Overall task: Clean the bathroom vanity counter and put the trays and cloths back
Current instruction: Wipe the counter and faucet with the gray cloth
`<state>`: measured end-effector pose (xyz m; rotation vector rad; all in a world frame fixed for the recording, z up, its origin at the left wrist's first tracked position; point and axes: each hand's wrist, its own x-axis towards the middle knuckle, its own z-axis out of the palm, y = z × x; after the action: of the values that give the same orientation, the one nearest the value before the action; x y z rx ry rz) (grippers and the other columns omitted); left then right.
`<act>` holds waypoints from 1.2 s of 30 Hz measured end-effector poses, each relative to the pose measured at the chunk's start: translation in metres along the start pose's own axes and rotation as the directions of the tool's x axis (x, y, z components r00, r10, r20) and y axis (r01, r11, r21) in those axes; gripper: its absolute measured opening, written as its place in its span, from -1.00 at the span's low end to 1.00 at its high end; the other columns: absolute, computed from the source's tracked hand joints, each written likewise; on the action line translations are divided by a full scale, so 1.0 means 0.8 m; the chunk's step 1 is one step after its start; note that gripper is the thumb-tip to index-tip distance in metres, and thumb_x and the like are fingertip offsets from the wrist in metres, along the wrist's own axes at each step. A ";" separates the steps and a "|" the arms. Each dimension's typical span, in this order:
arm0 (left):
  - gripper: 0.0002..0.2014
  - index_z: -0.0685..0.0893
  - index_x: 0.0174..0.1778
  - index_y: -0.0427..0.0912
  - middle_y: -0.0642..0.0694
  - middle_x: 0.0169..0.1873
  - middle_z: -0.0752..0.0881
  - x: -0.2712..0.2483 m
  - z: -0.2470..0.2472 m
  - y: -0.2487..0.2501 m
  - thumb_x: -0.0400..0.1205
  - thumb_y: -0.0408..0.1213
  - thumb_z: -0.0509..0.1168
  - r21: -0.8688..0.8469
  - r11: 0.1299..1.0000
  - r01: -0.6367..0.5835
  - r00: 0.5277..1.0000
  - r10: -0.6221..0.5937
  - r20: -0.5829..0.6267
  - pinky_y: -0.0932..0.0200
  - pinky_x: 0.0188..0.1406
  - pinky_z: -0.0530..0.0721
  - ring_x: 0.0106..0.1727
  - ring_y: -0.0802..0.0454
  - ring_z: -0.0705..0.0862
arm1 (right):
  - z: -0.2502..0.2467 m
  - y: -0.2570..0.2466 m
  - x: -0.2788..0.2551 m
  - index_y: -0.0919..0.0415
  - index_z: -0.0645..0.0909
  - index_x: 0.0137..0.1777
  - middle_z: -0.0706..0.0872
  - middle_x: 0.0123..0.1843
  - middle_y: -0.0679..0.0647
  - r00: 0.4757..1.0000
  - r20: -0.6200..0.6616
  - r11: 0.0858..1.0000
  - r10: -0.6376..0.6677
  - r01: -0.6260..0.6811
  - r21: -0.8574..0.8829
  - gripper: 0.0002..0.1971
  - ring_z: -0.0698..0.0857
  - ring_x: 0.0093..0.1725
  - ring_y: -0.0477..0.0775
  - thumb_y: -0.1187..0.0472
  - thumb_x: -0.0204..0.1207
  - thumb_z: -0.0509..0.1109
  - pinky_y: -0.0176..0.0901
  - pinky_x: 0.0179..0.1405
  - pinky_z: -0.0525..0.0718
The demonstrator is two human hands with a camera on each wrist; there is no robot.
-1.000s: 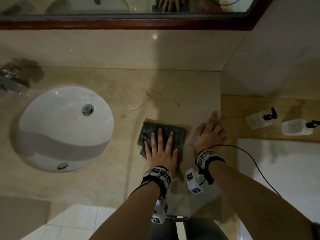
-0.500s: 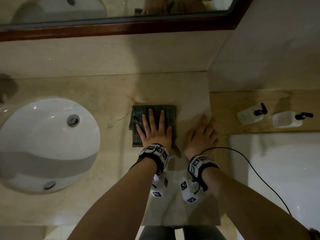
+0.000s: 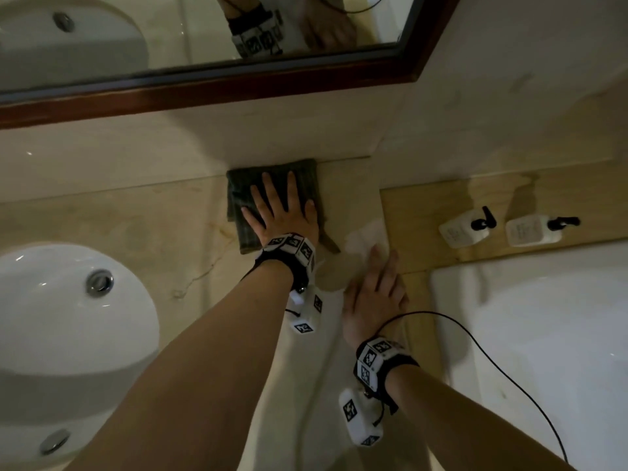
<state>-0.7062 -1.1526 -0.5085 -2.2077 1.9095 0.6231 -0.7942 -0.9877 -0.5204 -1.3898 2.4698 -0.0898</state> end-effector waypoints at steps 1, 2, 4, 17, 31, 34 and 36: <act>-0.39 -0.34 0.63 0.21 -0.06 0.65 -0.37 0.003 0.000 0.002 0.70 0.18 -0.24 0.000 1.000 0.005 1.000 -0.005 -0.012 -0.32 0.57 -0.33 0.66 -0.16 -0.34 | 0.001 0.000 0.000 0.04 -0.17 0.70 0.00 0.70 0.23 1.000 0.000 1.000 -0.001 0.001 0.004 -0.24 0.39 0.41 0.37 -0.08 0.59 0.10 0.30 0.29 0.46; -0.39 -0.32 0.63 0.20 -0.06 0.65 -0.36 0.004 0.001 0.003 0.70 0.18 -0.23 -0.001 1.000 0.010 1.000 -0.010 -0.026 -0.32 0.58 -0.32 0.66 -0.16 -0.32 | 0.002 0.001 0.001 0.04 -0.16 0.70 0.01 0.70 0.23 1.000 -0.006 1.000 -0.003 0.003 0.005 -0.24 0.39 0.41 0.37 -0.07 0.59 0.11 0.30 0.28 0.46; -0.39 -0.30 0.64 0.20 -0.06 0.66 -0.33 0.005 0.003 0.004 0.69 0.18 -0.23 0.003 1.000 0.016 0.999 -0.016 -0.050 -0.32 0.58 -0.31 0.67 -0.17 -0.30 | 0.005 0.002 0.001 0.06 -0.14 0.70 0.03 0.69 0.24 1.000 -0.021 1.000 -0.008 0.008 0.000 -0.23 0.39 0.41 0.38 -0.07 0.58 0.12 0.30 0.27 0.47; -0.39 -0.33 0.63 0.23 -0.03 0.65 -0.38 -0.014 0.000 -0.033 0.70 0.20 -0.23 0.041 0.987 -0.157 0.987 0.155 0.040 -0.29 0.57 -0.35 0.65 -0.14 -0.37 | 0.001 -0.001 0.001 0.00 -0.22 0.69 -0.04 0.70 0.22 1.000 0.015 1.000 0.019 -0.019 0.009 -0.26 0.32 0.46 0.39 -0.08 0.60 0.07 0.32 0.37 0.37; -0.39 -0.43 0.59 0.27 0.02 0.61 -0.46 -0.213 0.056 -0.132 0.70 0.22 -0.28 0.082 0.961 -0.265 0.958 0.253 0.131 -0.27 0.58 -0.34 0.63 -0.11 -0.43 | 0.004 0.006 -0.001 0.02 -0.18 0.70 -0.02 0.71 0.25 0.999 -0.027 0.999 -0.026 0.027 0.017 -0.31 0.39 0.43 0.44 -0.07 0.65 0.04 0.25 0.36 0.39; -0.39 -0.47 0.57 0.26 0.01 0.60 -0.50 -0.254 0.074 -0.141 0.70 0.22 -0.28 0.087 0.963 -0.253 0.961 0.240 0.138 -0.27 0.57 -0.37 0.62 -0.11 -0.46 | 0.002 0.007 -0.002 0.01 -0.17 0.70 0.00 0.71 0.26 0.999 -0.018 0.999 -0.031 0.032 0.044 -0.33 0.38 0.43 0.44 -0.07 0.68 0.02 0.26 0.37 0.37; -0.38 -0.47 0.57 0.26 0.00 0.60 -0.49 -0.262 0.081 -0.143 0.70 0.22 -0.26 0.085 0.965 -0.247 0.964 0.235 0.128 -0.28 0.56 -0.38 0.62 -0.12 -0.46 | 0.003 0.006 -0.002 0.01 -0.14 0.70 0.03 0.70 0.26 0.998 -0.043 0.998 -0.039 0.041 0.044 -0.33 0.38 0.43 0.45 -0.08 0.67 0.04 0.27 0.35 0.39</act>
<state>-0.6291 -0.9174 -0.4986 -1.8514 2.1157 0.6598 -0.7968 -0.9831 -0.5235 -1.4324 2.4585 -0.1838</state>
